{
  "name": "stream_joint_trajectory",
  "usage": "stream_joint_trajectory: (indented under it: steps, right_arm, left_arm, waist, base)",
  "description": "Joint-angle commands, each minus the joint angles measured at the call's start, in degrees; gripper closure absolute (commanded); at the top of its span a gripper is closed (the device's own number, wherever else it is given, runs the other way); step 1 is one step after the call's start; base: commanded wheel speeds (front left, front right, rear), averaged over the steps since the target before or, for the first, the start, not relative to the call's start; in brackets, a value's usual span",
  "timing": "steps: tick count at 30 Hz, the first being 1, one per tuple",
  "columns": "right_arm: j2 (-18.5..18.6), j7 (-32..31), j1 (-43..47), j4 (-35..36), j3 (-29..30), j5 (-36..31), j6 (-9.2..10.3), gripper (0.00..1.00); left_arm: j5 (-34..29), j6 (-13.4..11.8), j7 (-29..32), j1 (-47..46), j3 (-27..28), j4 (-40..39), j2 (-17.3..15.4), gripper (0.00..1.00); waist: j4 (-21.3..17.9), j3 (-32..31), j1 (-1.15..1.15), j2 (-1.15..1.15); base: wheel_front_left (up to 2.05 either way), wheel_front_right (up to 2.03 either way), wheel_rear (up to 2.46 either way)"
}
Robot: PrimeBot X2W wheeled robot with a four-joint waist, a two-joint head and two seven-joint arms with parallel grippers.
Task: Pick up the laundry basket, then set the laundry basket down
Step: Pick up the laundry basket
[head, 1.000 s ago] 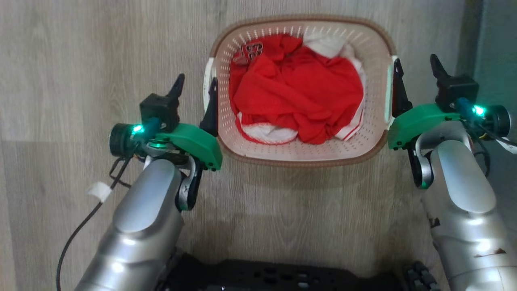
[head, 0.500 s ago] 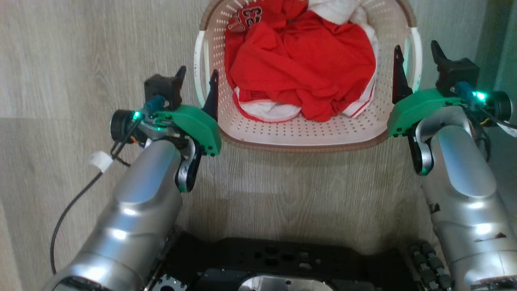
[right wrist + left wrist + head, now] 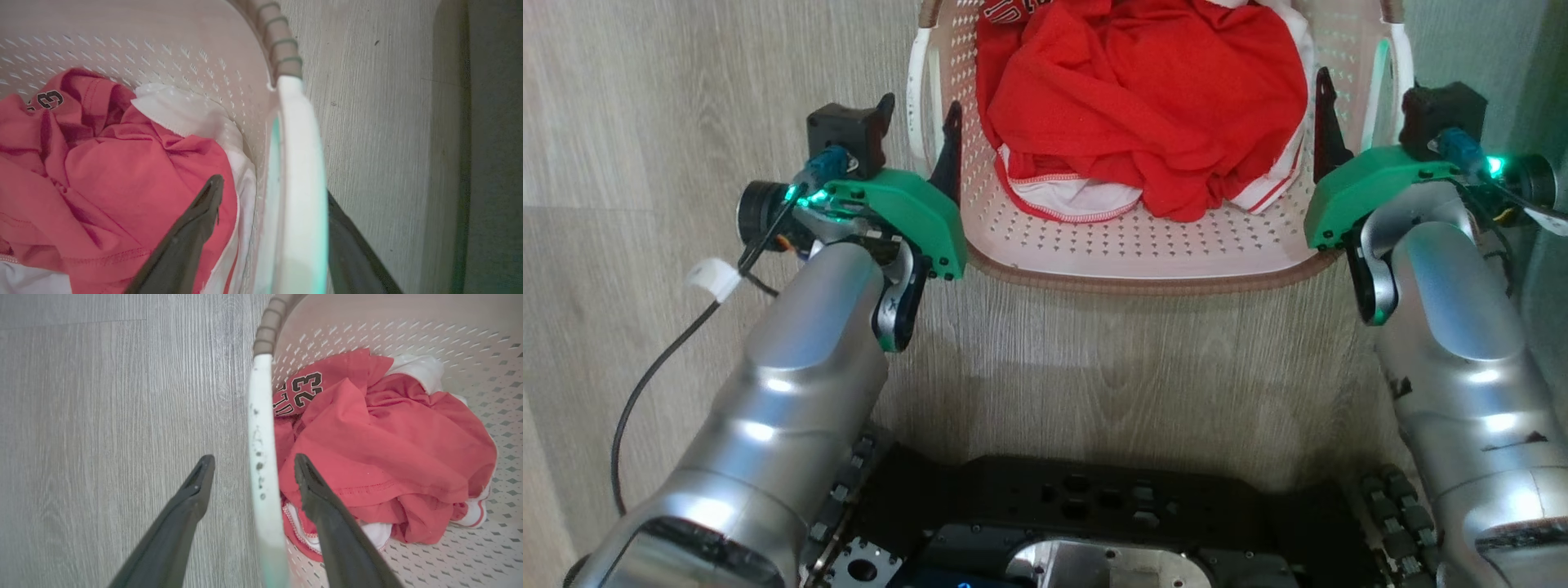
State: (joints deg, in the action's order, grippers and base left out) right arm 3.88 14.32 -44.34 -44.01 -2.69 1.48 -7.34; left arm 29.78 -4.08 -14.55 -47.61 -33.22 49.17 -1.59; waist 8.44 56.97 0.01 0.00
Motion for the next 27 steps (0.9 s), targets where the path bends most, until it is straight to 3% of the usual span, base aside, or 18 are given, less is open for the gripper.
stream_joint_trajectory:
  steps: [1,7,8,10,12,17,18,19,20,27]
  right_arm:
    - [-1.01,0.68,1.66,0.08,-1.46,-0.2,-0.14,0.0]
    - [-1.01,0.68,0.53,-1.35,-1.94,0.11,-0.14,0.0]
    - [-1.01,0.68,0.38,-1.66,-1.99,0.12,-0.14,0.15]
    - [-1.01,0.68,0.2,-2.08,-1.99,0.08,-0.14,0.3]
    - [-1.01,0.68,-0.08,-2.66,-1.83,-0.04,-0.14,0.49]
    - [-1.01,0.68,-0.64,-3.53,-1.53,-0.13,-0.14,0.65]
    - [-1.01,0.68,-0.73,-3.69,-1.51,-0.16,-0.14,0.76]
    - [-1.01,0.68,-0.8,-3.86,-1.49,-0.2,-0.14,0.89]
    - [-1.01,0.68,-0.87,-4.01,-1.47,-0.2,-0.14,1.0]
    - [-1.01,0.68,-0.75,-5.25,-1.87,0.5,-0.14,1.0]
  left_arm:
    - [0.61,-0.12,-0.45,0.64,0.25,-0.1,-1.29,0.0]
    - [1.97,-0.32,-0.45,-0.66,-1.42,0.82,-1.29,0.0]
    - [2.38,-0.42,-0.45,-0.98,-1.94,1.09,-1.29,0.0]
    - [2.96,-0.48,-0.45,-1.25,-2.62,1.54,-1.29,0.05]
    - [3.64,-0.54,-0.45,-1.53,-3.45,1.92,-1.29,0.18]
    - [4.97,-1.24,-0.45,-2.15,-5.31,1.86,-1.29,0.69]
    - [5.08,-1.44,-0.45,-2.18,-5.63,1.78,-1.29,0.92]
    - [5.21,-1.6,-0.45,-2.18,-5.97,1.73,-1.29,1.0]
    - [5.34,-1.74,-0.45,-2.15,-6.29,1.7,-1.29,1.0]
    - [6.64,-2.37,-0.45,-1.43,-8.25,1.61,-1.29,1.0]
  waist:
    - [0.07,0.22,-0.01,0.0]
    - [0.2,0.61,-0.01,0.0]
    - [0.2,0.69,-0.01,0.0]
    - [0.16,0.79,-0.01,0.0]
    - [0.13,0.9,-0.01,0.0]
    - [0.17,1.07,-0.01,0.0]
    - [0.17,1.05,-0.01,0.0]
    - [0.18,1.0,-0.01,0.0]
    - [0.19,0.93,-0.01,0.0]
    - [0.27,-0.38,-0.01,0.0]
  base:
    - [0.0,0.0,0.0]
    - [0.0,0.0,0.0]
    - [0.0,0.0,0.0]
    - [0.0,0.0,0.0]
    - [0.0,0.0,0.0]
    - [0.0,0.0,0.0]
    - [0.0,0.0,0.0]
    - [0.0,0.0,0.0]
    - [0.0,0.0,0.0]
    - [0.0,0.0,0.0]
